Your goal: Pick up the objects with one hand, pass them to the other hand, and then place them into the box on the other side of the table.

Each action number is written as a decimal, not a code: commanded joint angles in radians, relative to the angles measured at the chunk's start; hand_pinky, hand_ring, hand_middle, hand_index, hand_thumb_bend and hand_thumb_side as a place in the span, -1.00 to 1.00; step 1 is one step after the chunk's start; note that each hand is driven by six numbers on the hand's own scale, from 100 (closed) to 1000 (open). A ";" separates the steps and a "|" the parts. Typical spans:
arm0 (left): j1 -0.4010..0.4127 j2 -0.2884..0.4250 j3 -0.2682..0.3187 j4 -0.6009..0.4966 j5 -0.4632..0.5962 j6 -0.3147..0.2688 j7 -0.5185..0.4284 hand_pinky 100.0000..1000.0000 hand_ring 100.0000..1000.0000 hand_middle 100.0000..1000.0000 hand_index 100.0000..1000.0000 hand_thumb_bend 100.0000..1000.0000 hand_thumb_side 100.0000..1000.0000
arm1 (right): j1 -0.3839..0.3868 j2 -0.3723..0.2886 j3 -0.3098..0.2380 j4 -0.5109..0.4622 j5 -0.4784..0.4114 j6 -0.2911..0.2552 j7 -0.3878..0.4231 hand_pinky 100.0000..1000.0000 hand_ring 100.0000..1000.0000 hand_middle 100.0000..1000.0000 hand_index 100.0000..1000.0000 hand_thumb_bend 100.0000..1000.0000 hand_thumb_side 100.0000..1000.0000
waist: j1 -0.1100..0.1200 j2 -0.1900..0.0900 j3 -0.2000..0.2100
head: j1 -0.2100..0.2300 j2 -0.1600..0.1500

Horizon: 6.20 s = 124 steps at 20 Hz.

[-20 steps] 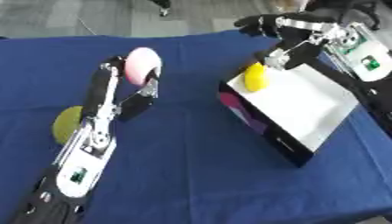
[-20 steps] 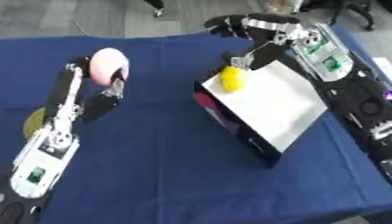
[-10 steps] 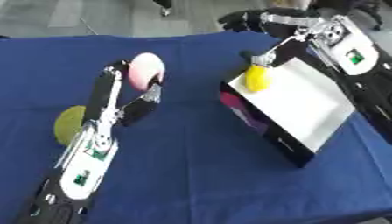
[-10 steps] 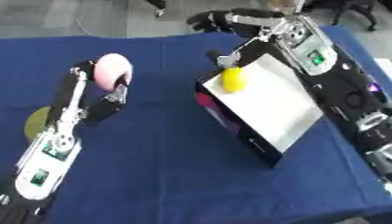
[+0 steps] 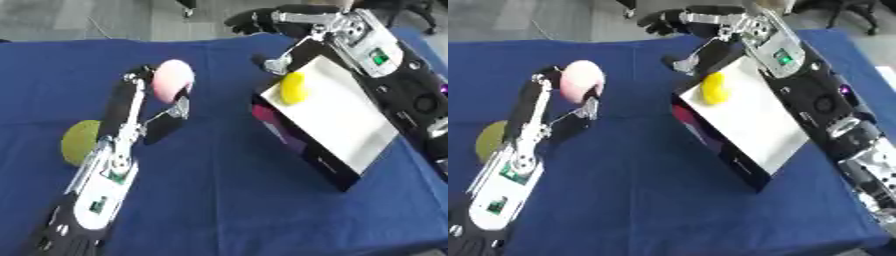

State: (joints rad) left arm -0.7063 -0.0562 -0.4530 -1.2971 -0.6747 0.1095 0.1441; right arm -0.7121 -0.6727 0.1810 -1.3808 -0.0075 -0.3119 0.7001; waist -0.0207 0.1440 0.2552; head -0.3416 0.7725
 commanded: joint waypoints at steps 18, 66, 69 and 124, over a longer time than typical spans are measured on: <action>-0.046 -0.033 -0.014 0.014 -0.058 -0.044 -0.006 0.51 0.43 0.19 0.17 -1.00 -0.44 | -0.031 0.013 0.005 -0.011 0.073 -0.004 0.055 1.00 1.00 1.00 1.00 -1.00 -0.66 | -0.020 0.003 0.008 | -0.040 -0.002; -0.063 -0.099 -0.042 0.036 -0.102 -0.066 0.001 0.51 0.43 0.18 0.17 -1.00 -0.54 | -0.008 0.046 0.041 -0.101 0.034 0.009 0.179 1.00 1.00 1.00 1.00 -1.00 -0.81 | -0.039 0.018 0.002 | -0.041 -0.002; -0.065 -0.101 -0.042 0.040 -0.104 -0.066 0.002 0.51 0.43 0.18 0.17 -1.00 -0.54 | -0.006 0.045 0.042 -0.105 0.034 0.008 0.181 1.00 1.00 1.00 1.00 -1.00 -0.81 | -0.039 0.019 0.001 | -0.042 -0.002; -0.071 -0.138 -0.053 0.090 -0.094 -0.081 0.058 0.48 0.42 0.16 0.24 -1.00 -0.51 | 0.001 0.047 0.053 -0.090 -0.017 0.123 0.111 0.83 1.00 0.61 0.52 -1.00 -0.84 | -0.041 0.030 -0.011 | -0.082 -0.002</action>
State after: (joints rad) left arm -0.7579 -0.1782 -0.5084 -1.1976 -0.7677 0.0284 0.1942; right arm -0.6950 -0.6098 0.2421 -1.4605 -0.0111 -0.1943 0.8130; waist -0.0502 0.1755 0.2466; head -0.4207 0.7725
